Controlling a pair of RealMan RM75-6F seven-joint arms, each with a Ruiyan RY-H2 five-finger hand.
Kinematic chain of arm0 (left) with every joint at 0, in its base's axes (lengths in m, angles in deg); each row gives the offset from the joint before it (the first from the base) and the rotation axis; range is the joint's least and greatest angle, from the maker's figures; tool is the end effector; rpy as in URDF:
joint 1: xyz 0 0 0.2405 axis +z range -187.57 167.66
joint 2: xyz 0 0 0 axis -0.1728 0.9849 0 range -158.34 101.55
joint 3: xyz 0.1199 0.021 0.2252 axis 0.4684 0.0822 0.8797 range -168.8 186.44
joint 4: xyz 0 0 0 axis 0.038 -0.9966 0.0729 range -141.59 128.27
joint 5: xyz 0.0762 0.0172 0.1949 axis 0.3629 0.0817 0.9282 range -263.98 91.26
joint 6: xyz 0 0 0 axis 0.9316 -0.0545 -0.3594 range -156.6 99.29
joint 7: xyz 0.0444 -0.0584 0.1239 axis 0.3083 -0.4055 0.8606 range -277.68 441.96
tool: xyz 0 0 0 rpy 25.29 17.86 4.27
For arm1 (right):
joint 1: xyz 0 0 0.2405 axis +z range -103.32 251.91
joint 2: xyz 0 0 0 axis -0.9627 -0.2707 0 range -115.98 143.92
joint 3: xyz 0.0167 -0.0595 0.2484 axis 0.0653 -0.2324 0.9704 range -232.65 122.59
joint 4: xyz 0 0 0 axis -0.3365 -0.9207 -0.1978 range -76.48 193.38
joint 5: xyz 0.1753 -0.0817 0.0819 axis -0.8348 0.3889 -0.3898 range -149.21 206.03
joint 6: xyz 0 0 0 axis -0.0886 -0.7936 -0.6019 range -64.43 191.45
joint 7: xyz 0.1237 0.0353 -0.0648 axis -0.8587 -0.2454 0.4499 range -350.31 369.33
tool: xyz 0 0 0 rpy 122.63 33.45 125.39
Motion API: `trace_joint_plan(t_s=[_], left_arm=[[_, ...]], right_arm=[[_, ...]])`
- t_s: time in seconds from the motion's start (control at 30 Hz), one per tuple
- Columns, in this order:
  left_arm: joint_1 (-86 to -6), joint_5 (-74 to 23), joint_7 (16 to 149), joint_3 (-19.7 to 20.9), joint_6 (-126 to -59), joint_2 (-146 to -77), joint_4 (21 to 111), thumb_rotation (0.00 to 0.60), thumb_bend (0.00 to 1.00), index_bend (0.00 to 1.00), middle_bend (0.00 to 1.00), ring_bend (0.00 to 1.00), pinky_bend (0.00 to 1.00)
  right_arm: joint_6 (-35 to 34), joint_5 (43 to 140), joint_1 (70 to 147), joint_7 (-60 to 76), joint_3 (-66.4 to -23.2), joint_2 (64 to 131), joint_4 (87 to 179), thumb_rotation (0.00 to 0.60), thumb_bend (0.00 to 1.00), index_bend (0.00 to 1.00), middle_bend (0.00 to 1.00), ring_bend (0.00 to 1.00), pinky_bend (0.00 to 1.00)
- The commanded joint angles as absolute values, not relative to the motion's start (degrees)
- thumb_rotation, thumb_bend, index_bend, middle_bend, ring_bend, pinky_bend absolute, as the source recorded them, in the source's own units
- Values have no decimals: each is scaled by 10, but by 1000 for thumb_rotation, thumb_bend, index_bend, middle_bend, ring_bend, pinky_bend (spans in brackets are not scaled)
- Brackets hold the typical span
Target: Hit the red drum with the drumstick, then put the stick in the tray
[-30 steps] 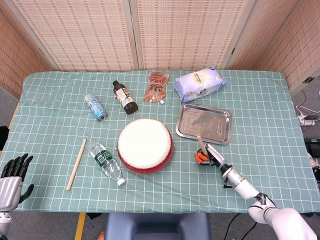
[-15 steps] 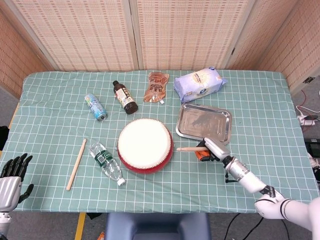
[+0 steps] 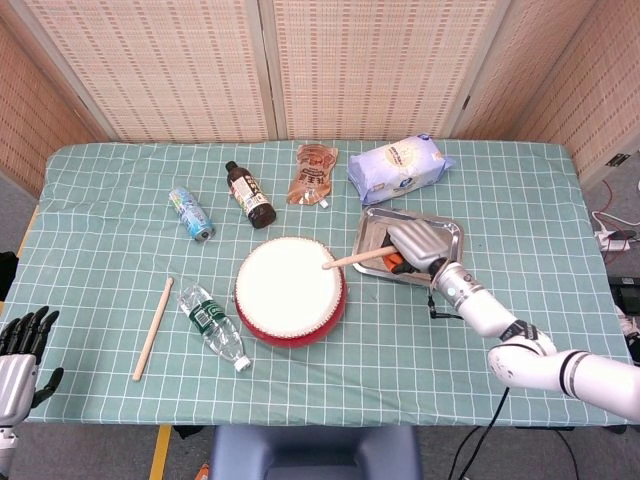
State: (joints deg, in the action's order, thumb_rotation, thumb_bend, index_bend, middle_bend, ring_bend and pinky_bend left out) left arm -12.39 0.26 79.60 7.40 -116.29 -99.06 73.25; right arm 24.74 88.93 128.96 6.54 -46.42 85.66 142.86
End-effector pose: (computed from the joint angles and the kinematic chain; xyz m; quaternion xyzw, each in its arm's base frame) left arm -0.3472 0.1637 0.1448 -0.5933 -0.3740 -0.3675 0.6108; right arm -0.1347 -0.4063 0.0587 0.7488 -0.4364 0.3447 0.3606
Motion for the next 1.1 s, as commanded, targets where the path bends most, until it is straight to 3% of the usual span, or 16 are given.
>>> trace_joint_plan(t_s=[0.03, 0.57, 0.83, 0.97, 1.1], left_arm=[[-123, 2, 794, 73, -1164, -991, 731, 600, 293, 0, 0, 0, 17], [-123, 3, 783, 73, -1164, -992, 722, 600, 292, 0, 0, 0, 18], [-121, 4, 778, 74, -1165, -996, 717, 600, 292, 0, 0, 0, 17], [-122, 5, 780, 74, -1164, -995, 718, 600, 292, 0, 0, 0, 17], [-122, 4, 781, 74, -1163, -995, 719, 600, 292, 0, 0, 0, 17]], right_arm=[[255, 788, 1343, 176, -460, 885, 1428, 600, 1000, 1000, 1000, 1000, 1000], [165, 655, 1413, 450, -526, 996, 1354, 600, 1000, 1000, 1000, 1000, 1000], [163, 687, 1358, 268, -427, 966, 1417, 600, 1000, 1000, 1000, 1000, 1000], [184, 710, 1351, 255, -430, 954, 1416, 600, 1000, 1000, 1000, 1000, 1000], [191, 717, 1363, 314, -463, 961, 1397, 600, 1000, 1000, 1000, 1000, 1000]])
